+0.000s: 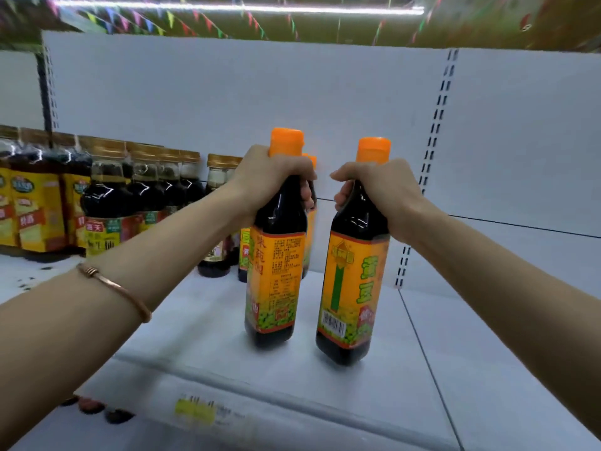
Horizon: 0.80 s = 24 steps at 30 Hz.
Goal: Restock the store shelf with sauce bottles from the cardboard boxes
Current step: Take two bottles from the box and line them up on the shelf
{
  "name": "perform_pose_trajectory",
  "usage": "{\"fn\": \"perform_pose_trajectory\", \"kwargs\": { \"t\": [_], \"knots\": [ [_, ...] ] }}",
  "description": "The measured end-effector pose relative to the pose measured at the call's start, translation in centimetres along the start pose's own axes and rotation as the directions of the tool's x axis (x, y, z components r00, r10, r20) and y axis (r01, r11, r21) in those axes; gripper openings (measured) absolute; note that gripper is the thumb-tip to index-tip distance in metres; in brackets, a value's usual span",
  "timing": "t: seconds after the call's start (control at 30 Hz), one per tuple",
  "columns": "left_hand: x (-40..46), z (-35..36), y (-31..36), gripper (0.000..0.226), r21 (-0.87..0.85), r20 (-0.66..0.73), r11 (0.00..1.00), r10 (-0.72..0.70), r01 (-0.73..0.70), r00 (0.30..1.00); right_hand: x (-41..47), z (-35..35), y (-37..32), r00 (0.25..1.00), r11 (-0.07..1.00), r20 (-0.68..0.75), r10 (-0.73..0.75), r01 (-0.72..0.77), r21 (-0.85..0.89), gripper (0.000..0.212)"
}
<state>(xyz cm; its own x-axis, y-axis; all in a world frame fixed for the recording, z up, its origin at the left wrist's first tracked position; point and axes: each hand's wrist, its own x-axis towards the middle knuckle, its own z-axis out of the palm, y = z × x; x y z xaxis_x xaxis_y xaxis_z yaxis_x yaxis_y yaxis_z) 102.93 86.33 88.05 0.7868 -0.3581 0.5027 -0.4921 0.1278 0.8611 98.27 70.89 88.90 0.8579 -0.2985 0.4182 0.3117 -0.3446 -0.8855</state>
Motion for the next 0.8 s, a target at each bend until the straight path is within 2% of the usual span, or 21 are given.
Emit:
{"fn": "perform_pose_trajectory", "kwargs": {
  "t": [0.1,0.33,0.5,0.6,0.67,0.73,0.8],
  "knots": [
    [0.7,-0.1,-1.4,0.016,0.057,-0.028,0.998,-0.016,0.018,0.999,1.2,0.4,2.0,1.0,1.0,0.0,-0.004,0.004,-0.012,0.027],
    [2.4,-1.2,-3.4,0.014,0.073,-0.073,0.997,0.032,-0.026,0.997,2.9,1.7,3.9,0.983,0.989,-0.114,-0.141,0.134,-0.068,0.027],
    [2.0,-1.0,-4.2,0.021,0.272,-0.067,0.957,0.122,-0.1,0.99,2.6,2.3,4.3,0.966,0.973,-0.147,-0.214,0.196,-0.125,0.026],
    [0.9,-1.4,-5.1,0.011,0.329,-0.024,0.931,0.176,-0.159,0.984,2.0,2.4,4.7,0.969,0.973,-0.129,-0.21,0.194,-0.122,0.025],
    [-0.1,-2.0,-6.1,0.027,0.311,0.044,0.94,0.133,-0.14,0.99,1.3,2.4,5.3,0.97,0.975,-0.126,-0.209,0.196,-0.105,0.026],
    [-1.1,-2.6,-7.3,0.047,0.183,0.117,0.98,0.057,-0.078,0.991,0.5,2.3,6.0,0.97,0.974,-0.114,-0.217,0.207,-0.088,0.036],
    [-2.2,-2.9,-8.2,0.063,0.144,0.143,0.989,0.01,-0.031,0.99,-0.3,2.1,6.4,0.974,0.974,-0.064,-0.218,0.213,-0.075,0.045]
  ]
}}
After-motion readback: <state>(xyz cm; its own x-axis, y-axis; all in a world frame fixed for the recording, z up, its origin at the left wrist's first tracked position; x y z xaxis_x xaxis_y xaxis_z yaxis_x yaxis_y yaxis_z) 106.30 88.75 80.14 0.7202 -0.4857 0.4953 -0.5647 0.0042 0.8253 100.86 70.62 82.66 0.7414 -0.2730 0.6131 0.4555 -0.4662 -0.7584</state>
